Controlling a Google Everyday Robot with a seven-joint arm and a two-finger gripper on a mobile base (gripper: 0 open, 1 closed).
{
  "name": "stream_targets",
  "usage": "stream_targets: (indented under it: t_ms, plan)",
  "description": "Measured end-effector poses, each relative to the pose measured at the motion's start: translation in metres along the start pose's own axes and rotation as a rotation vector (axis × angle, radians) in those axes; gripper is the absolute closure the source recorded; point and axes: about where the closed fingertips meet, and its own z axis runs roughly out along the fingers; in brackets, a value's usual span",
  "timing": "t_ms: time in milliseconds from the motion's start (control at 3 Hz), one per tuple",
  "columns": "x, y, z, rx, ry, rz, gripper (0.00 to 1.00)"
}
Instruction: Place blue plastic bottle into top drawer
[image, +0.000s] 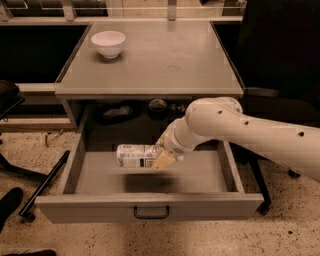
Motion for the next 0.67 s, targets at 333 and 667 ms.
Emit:
stream_targets:
  t_ms: [333,667]
  plan:
    - [0.016,-0.011,0.018,0.046,0.016,0.058,1.00]
    - [0.049,-0.038,0.065,0.142,0.069,0.082,1.00]
